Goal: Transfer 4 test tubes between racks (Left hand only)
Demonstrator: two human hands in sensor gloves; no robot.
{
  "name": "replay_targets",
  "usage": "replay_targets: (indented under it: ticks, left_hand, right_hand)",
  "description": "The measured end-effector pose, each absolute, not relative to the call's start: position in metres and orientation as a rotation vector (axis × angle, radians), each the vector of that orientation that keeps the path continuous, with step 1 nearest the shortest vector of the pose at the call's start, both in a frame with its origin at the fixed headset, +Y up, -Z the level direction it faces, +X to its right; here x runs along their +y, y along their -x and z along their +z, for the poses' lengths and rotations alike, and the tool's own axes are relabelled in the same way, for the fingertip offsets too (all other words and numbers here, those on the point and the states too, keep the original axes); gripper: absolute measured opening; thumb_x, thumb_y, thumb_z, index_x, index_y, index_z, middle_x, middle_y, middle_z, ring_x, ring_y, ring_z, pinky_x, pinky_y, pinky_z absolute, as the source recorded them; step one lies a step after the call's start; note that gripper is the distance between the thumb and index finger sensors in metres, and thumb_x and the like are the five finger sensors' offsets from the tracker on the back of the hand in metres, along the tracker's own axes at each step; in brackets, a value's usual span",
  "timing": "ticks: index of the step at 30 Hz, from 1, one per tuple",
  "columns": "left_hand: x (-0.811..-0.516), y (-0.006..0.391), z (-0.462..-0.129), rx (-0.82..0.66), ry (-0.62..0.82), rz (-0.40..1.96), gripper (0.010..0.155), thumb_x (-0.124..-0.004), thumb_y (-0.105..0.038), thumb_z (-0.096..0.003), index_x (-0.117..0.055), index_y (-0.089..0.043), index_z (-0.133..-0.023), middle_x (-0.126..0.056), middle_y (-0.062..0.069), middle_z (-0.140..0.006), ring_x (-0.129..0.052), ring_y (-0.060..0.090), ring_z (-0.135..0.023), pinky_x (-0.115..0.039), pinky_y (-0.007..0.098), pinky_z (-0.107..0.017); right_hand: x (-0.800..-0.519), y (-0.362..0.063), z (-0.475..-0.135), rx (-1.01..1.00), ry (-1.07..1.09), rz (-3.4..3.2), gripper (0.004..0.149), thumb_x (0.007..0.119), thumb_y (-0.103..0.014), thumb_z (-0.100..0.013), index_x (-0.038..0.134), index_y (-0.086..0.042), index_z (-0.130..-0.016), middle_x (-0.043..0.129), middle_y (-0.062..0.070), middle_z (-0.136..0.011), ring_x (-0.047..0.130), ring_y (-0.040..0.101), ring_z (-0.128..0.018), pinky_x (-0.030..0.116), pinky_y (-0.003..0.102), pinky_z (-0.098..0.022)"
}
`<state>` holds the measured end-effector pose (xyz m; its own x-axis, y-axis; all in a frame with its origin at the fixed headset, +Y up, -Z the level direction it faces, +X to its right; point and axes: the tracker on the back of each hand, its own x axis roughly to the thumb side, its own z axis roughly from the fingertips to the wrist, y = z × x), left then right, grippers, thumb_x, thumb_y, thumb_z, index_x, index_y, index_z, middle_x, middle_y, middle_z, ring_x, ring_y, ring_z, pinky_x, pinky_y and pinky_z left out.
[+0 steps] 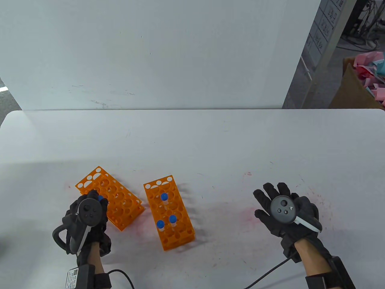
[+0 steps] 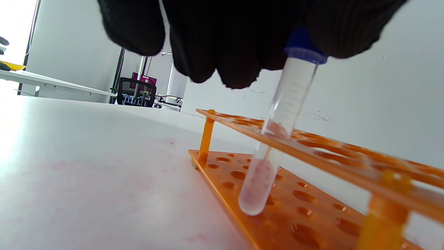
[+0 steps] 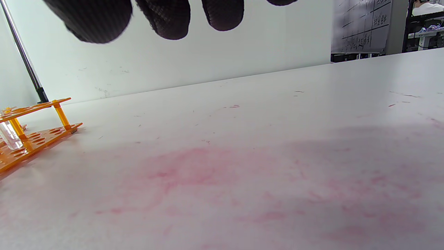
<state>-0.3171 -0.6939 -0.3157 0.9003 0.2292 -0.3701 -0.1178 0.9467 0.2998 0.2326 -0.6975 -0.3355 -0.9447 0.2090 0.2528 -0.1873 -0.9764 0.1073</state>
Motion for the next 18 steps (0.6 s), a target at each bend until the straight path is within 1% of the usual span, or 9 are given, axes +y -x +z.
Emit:
replay_targets:
  ticks: [5,18]
  left_hand:
    - [-0.6926,0.3175,-0.3143,0.439,-0.267,0.181,0.056,-0.071,-0.052,-0.0485,-0.071,-0.026,-0.099,-0.084,0.003,-0.1,-0.085,0.034,-0.092,-0.072,0.059,-0.066]
    - [-0.6907,0.316,-0.3144,0.443,-0.235,0.152,0.058,-0.07,-0.052,-0.0492,-0.069,-0.026,-0.101,-0.083,0.004,-0.101,-0.084,0.035,-0.092,-0.071,0.06,-0.066]
  right_hand:
    - [-0.6976,-0.2326,-0.3351,0.135,-0.394,2.914,0.064,0.058,-0.054,-0.054,0.04,-0.029,-0.11,0.029,0.012,-0.12,0.021,0.054,-0.102,0.03,0.078,-0.066]
    - [-0.6978,-0.2324,-0.3348,0.158,-0.396,2.914,0.064,0.058,-0.054,-0.054,0.041,-0.029,-0.11,0.029,0.012,-0.12,0.021,0.054,-0.102,0.03,0.078,-0.066]
